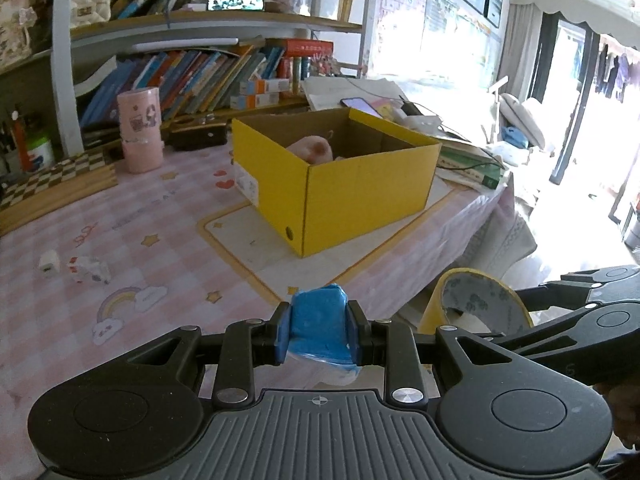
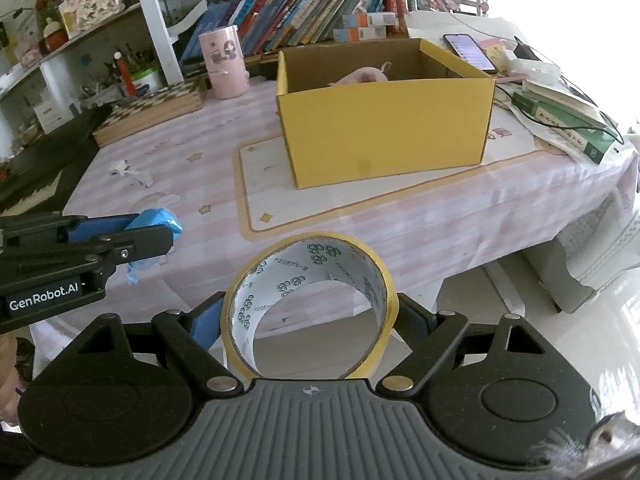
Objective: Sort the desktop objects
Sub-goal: 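Lift the blue item and tape roll and carry both toward the yellow box, then lower the blue item and tape roll into the yellow box and open both grippers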
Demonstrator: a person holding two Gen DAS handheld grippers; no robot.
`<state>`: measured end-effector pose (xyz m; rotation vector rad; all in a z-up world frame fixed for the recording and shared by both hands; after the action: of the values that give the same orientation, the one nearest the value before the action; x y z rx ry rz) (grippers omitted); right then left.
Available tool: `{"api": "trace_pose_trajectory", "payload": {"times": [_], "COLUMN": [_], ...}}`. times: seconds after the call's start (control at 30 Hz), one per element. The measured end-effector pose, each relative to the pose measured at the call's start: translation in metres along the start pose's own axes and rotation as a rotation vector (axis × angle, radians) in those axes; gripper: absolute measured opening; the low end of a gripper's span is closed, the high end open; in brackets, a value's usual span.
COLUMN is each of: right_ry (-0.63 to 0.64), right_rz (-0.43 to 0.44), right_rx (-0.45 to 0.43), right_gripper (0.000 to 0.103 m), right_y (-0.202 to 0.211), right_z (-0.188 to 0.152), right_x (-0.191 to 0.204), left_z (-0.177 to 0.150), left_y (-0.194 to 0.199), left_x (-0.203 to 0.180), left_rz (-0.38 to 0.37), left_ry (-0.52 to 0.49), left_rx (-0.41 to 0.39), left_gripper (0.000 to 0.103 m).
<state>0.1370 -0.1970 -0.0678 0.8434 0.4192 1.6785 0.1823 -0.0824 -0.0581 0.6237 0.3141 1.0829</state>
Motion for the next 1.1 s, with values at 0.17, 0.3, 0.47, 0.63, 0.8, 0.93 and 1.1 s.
{"api": "trace_pose_trajectory", "payload": {"times": [0.17,0.3,0.47,0.63,0.8,0.93,1.1], "right_ry": [-0.006,-0.015,-0.013,-0.005,0.008,0.032,0.075], "right_rz": [-0.003,-0.005,-0.002,0.003,0.017,0.026,0.037], "right_rx": [0.007,0.006,-0.004,-0.032,-0.074,-0.113,-0.157], "right_gripper": [0.085,0.085,0.085,0.085,0.085,0.085,0.085], "right_y": [-0.001,-0.001,-0.002,-0.002,0.0,0.004,0.004], "right_z": [0.01,0.019,0.033,0.055,0.083,0.112,0.148], "right_x": [-0.021,-0.04,-0.064,-0.088,-0.11,-0.125,-0.138], "left_z": [0.01,0.02,0.036,0.056,0.083,0.104,0.129], "left_y": [-0.013,-0.023,-0.036,-0.047,-0.057,-0.066,-0.077], "left_x": [-0.015,-0.032,-0.051,-0.065,-0.074,-0.078,-0.078], "left_rz": [-0.009,-0.015,-0.023,-0.015,0.002,0.017,0.049], "left_ry": [-0.01,-0.029,-0.041,-0.039,-0.013,0.004,0.015], "left_rx": [0.006,0.0,-0.018,-0.047,-0.086,-0.111,-0.144], "left_gripper": [0.027,0.027,0.027,0.027,0.027,0.027,0.027]}}
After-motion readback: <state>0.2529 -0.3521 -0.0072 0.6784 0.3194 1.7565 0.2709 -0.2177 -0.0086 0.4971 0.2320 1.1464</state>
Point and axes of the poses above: each gripper's, at about its wrist camera, not at the fingertips, and y roughly against the way its jaws point, x to its left, z to its top, the point moved 10 cm from there along -y, roughly the way its jaws point, and after that the axes turned 13 degrees about z, right-handed, at the moved point
